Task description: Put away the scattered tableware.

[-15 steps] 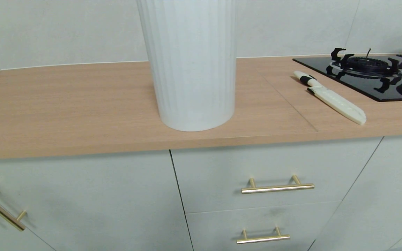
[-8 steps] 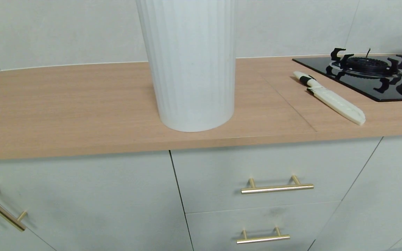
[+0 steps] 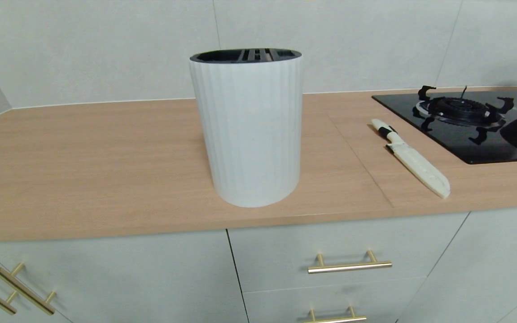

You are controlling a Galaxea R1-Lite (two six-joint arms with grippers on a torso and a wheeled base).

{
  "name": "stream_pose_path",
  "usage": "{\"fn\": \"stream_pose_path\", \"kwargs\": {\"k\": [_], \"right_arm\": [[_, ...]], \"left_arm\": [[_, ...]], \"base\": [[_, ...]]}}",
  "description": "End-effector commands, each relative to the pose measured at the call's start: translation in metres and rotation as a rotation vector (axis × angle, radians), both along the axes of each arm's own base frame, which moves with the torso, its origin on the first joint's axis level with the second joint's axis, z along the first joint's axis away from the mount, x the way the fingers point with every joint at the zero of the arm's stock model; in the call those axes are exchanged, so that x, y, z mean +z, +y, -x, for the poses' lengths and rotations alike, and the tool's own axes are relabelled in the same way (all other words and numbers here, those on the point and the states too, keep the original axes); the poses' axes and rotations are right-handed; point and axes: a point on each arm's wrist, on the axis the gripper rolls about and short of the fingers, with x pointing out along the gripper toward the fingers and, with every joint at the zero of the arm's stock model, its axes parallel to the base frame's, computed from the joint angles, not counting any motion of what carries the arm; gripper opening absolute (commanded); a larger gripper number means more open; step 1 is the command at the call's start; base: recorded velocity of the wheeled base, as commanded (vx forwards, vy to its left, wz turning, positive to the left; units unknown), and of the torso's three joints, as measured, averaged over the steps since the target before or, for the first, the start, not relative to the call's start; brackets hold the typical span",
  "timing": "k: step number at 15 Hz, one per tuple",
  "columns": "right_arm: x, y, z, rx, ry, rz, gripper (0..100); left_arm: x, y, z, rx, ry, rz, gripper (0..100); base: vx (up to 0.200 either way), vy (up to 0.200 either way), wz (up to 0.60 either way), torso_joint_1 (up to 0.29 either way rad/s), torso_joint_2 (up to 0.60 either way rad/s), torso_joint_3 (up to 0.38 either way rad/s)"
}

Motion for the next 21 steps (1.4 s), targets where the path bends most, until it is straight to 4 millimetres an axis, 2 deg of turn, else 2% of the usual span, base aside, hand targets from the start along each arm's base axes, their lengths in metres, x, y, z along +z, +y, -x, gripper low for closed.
{"fn": "stream_pose_path", "kwargs": {"k": [1, 21], "right_arm": [[0.0000, 0.0000, -0.0002, 0.001, 0.002, 0.000, 100], [0.0000, 0.0000, 0.0000, 0.001, 0.000, 0.000, 100]], "left_arm": [[0.0001, 0.0000, 0.0000, 0.001, -0.001, 0.000, 100], [0.0001, 0.0000, 0.0000, 0.001, -0.001, 0.002, 100]], "base": [[0.000, 0.000, 0.00, 0.173, -0.47, -0.290], [0.000, 0.000, 0.00, 0.219, -0.51, -0.286]]}}
